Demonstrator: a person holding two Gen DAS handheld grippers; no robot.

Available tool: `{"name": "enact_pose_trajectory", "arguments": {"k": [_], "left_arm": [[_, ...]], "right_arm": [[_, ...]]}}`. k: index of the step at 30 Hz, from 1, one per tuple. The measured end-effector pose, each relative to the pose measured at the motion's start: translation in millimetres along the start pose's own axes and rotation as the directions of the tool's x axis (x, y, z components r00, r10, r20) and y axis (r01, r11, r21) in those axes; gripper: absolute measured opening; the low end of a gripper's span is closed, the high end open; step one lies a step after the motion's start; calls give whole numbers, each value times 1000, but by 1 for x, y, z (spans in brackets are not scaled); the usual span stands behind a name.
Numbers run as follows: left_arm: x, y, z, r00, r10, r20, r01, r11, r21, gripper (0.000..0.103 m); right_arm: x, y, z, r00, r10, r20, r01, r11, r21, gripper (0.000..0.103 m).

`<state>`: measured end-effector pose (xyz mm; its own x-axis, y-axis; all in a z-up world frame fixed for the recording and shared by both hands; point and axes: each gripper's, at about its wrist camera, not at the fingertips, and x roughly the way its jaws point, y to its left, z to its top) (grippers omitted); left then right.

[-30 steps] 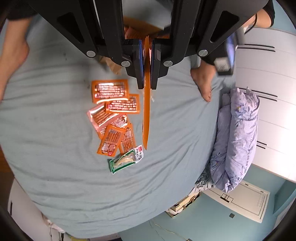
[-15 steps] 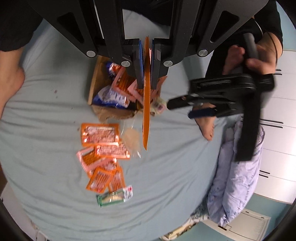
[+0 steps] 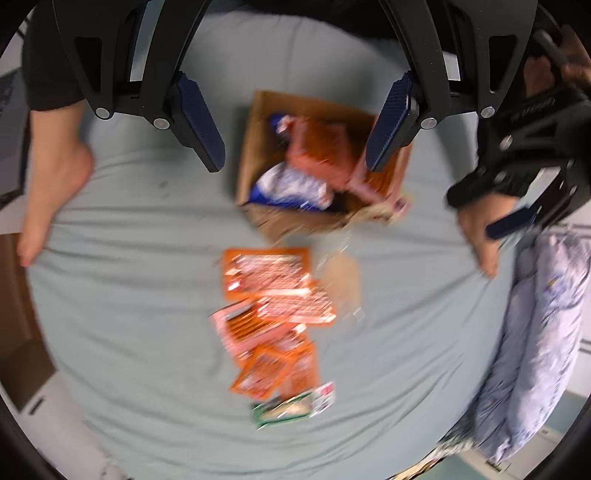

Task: Organize snacks
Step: 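Lower both held packs into the cardboard box and open both tools, then move both tools from the box back over the snack pile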

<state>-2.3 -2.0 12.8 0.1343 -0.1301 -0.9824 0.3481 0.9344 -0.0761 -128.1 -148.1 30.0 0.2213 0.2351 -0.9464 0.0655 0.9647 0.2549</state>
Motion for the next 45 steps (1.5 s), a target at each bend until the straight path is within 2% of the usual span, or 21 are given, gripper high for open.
{"name": "enact_pose_trajectory", "arguments": {"k": [2,4,6,7,12,17,20,27,36,45], "left_arm": [[-2,-1,2,1000,1,9,-1,1000,-1,74],[-4,-1,3,1000,8,21,-8,1000,0,74],[-6,0,4,999,21,36,-21,1000,-4,74],[-7,0,4,999,25,40,-24,1000,-6,74],[-7,1,5,998,42,49,-42,999,-11,74],[-6,0,5,997,59,53,-59,998,-5,74],[-5,-2,4,996,68,57,-68,998,-1,74],[-9,-7,5,992,96,84,-98,995,20,74],[-9,-9,4,990,107,93,-111,993,33,74],[-11,-16,3,977,161,140,-173,982,74,75]], "right_arm": [[-7,-1,7,995,-96,24,97,995,-7,78],[-14,-1,13,972,-224,75,225,974,-16,78],[-22,-2,17,946,-297,127,299,954,2,78],[-24,-2,18,942,-306,136,307,952,12,78],[-28,-1,15,952,-266,149,265,964,29,78],[-35,-10,8,962,-226,155,228,974,-1,78],[-40,-21,-2,972,-186,142,192,981,-29,78],[-37,-16,-3,983,-158,95,167,981,-101,78],[-31,-12,-2,984,-157,80,166,979,-116,78],[-24,-18,4,984,-163,77,170,982,-83,78]]}}
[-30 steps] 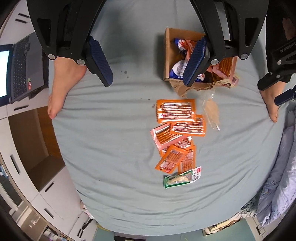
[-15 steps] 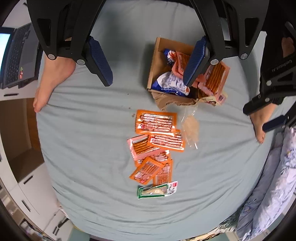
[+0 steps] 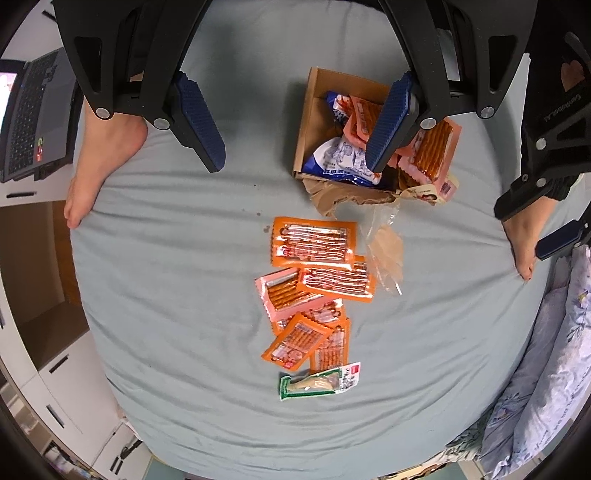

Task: Organize snacks
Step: 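Move both tools from the box back over the snack pile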

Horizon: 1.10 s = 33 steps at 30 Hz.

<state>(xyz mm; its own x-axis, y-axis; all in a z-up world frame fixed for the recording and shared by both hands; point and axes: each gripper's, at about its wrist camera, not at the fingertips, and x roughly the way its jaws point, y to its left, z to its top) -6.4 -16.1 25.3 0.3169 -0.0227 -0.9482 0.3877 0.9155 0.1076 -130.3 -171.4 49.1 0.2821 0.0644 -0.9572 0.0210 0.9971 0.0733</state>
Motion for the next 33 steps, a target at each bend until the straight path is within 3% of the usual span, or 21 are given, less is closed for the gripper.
{"name": "enact_pose_trajectory", "arguments": {"k": [9,30,33], "left_arm": [[-1,-9,2,996,74,52,-78,995,64,75],[0,-28,6,987,132,94,-143,983,117,77],[-1,-25,8,986,130,101,-141,983,114,81]], "right_arm": [[9,-11,7,1000,6,-21,-6,999,35,78],[16,-23,13,999,28,-30,-26,998,54,78],[15,-30,14,999,35,-31,-32,996,83,78]]}}
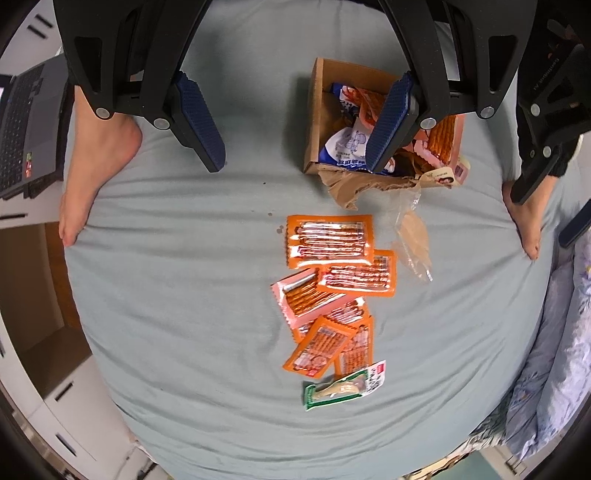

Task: Organize snacks
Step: 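Move both tools from the box back over the snack pile, then grasp the green-edged chicken-leg packet with the left tool and lift it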

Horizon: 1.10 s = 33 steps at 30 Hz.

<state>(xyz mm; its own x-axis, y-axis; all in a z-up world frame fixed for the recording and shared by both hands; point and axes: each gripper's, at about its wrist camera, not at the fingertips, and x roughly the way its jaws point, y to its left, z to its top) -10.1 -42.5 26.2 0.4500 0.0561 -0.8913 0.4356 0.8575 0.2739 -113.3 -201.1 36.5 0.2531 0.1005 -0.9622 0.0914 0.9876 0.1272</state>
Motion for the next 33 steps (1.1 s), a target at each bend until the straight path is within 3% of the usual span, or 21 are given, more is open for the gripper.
{"name": "enact_pose_trajectory", "arguments": {"k": [5,11,17,22,27,33], "left_arm": [[9,13,7,999,-40,-30,39,998,-43,82],[44,28,23,983,-118,-141,103,989,-110,82],[104,31,60,976,-3,-217,-10,998,-59,82],[150,12,103,976,109,-188,-97,992,75,82],[203,-15,162,982,104,-155,-84,988,130,83],[276,-30,215,979,37,-200,-23,997,75,84]], "right_arm": [[-3,-18,5,1000,12,13,-13,997,73,78],[11,-40,11,999,37,-28,-32,986,162,78],[31,-45,19,997,53,-62,-42,984,172,78],[61,-46,29,991,82,-103,-63,983,173,78],[99,-39,38,981,120,-150,-105,989,104,78],[131,-41,59,977,161,-137,-148,984,99,78]]}}
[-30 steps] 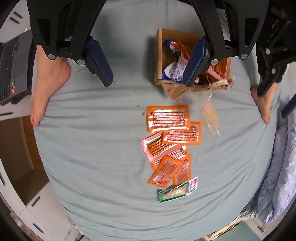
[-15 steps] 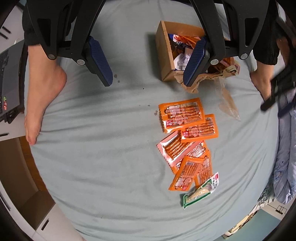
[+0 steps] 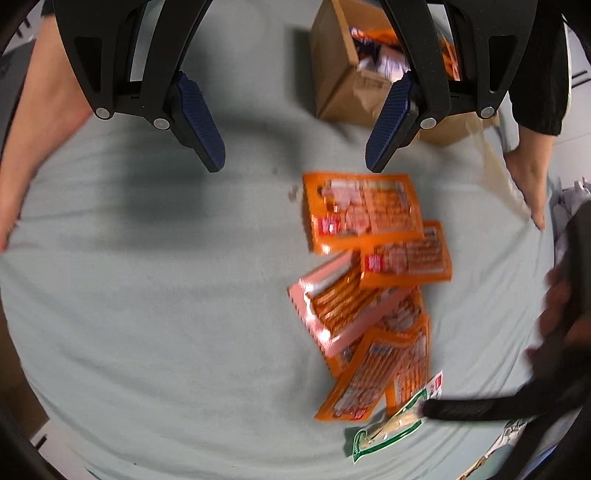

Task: Organize snacks
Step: 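Grasp the green-edged chicken-leg packet with the left tool and lift it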

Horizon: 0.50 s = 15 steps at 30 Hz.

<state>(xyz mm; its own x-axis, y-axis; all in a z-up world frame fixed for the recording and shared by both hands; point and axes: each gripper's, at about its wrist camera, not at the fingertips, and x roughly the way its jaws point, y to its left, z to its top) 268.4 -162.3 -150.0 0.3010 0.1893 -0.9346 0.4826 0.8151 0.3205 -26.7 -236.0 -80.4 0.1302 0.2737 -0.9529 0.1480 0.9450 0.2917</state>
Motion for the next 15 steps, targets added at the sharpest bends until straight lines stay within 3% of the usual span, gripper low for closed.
{"name": "enact_pose_trajectory", "arguments": {"k": [4,6,7,11,13,15], "left_arm": [[34,-4,13,997,-51,-60,49,998,-35,81],[34,7,12,982,-182,-47,175,977,-123,48],[30,12,11,975,-217,-36,210,967,-146,46],[10,26,-7,982,-181,-45,177,980,-97,28],[-5,40,-20,982,-183,-37,178,978,-111,27],[-30,61,-41,977,-213,-28,207,969,-134,20]], "right_arm": [[8,-5,12,1000,12,13,-12,1000,-16,78],[11,-3,14,1000,15,17,-14,999,-32,78],[12,-2,14,1000,11,18,-10,999,-44,78],[15,2,11,1000,18,-1,-18,997,-77,78],[21,5,10,999,40,-23,-42,995,-90,78],[23,8,12,999,39,-24,-41,994,-101,78]]}}
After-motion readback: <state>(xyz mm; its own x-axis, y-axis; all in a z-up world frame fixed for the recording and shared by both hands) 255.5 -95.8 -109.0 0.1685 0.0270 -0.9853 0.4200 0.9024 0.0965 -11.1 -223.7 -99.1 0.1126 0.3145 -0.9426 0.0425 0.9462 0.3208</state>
